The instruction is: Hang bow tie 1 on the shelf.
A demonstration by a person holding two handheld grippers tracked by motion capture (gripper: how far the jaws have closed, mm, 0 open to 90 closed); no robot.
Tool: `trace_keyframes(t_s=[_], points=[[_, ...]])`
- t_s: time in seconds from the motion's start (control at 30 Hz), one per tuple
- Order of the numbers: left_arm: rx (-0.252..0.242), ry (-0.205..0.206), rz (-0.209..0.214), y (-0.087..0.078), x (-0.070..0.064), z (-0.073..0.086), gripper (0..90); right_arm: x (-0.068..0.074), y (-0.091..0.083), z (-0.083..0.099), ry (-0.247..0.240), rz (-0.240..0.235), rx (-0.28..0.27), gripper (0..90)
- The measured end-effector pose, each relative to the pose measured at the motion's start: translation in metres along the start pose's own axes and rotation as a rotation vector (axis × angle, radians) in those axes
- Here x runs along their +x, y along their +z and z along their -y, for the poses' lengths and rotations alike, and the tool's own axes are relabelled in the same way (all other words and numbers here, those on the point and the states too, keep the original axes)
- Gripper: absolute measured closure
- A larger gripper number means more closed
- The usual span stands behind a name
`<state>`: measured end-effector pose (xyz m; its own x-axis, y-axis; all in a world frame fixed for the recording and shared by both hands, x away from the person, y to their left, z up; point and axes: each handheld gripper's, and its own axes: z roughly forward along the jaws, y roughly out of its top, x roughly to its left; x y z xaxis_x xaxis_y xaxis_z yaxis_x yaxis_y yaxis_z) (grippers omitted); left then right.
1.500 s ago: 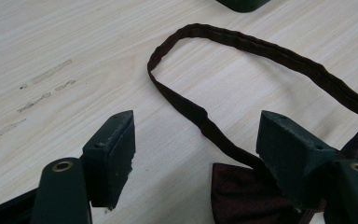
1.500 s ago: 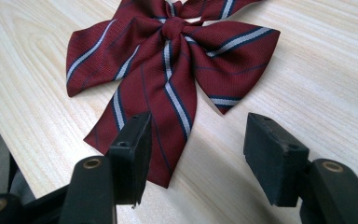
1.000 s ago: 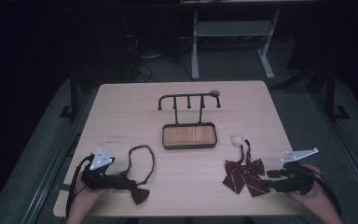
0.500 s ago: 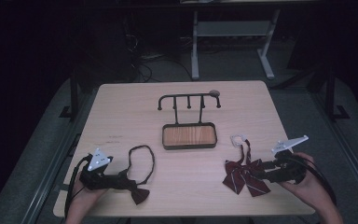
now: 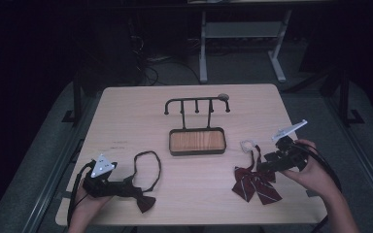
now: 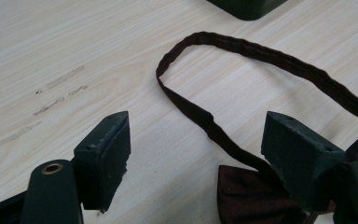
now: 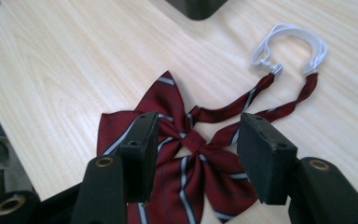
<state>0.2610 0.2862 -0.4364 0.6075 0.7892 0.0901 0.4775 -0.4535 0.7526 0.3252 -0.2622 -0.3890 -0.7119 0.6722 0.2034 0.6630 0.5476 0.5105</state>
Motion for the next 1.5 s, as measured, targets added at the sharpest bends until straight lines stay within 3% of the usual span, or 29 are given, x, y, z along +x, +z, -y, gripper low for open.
trace_keyframes(t_s=[0.5, 0.7, 0.73, 1.1, 1.27, 1.5], points=[[-0.006, 0.001, 0.003, 0.0, 0.0, -0.002, 24.3, -0.031, 0.02, -0.034, 0.035, 0.056, 0.102, 52.8], [-0.004, -0.003, 0.007, 0.001, 0.0, -0.002, 24.4, -0.044, 0.032, -0.046, 0.077, 0.066, 0.138, 53.3], [-0.005, -0.004, 0.006, 0.001, -0.001, -0.002, 24.4, -0.048, 0.037, -0.049, 0.085, 0.088, 0.161, 53.4], [-0.012, -0.01, 0.013, 0.001, 0.002, -0.002, 24.3, -0.064, 0.046, -0.061, 0.146, 0.105, 0.17, 57.8], [-0.009, -0.005, 0.016, 0.002, 0.002, -0.002, 24.3, -0.064, 0.058, -0.062, 0.136, 0.151, 0.218, 58.4], [-0.011, -0.012, 0.017, 0.001, 0.003, -0.001, 24.2, -0.07, 0.063, -0.064, 0.164, 0.169, 0.226, 61.7]])
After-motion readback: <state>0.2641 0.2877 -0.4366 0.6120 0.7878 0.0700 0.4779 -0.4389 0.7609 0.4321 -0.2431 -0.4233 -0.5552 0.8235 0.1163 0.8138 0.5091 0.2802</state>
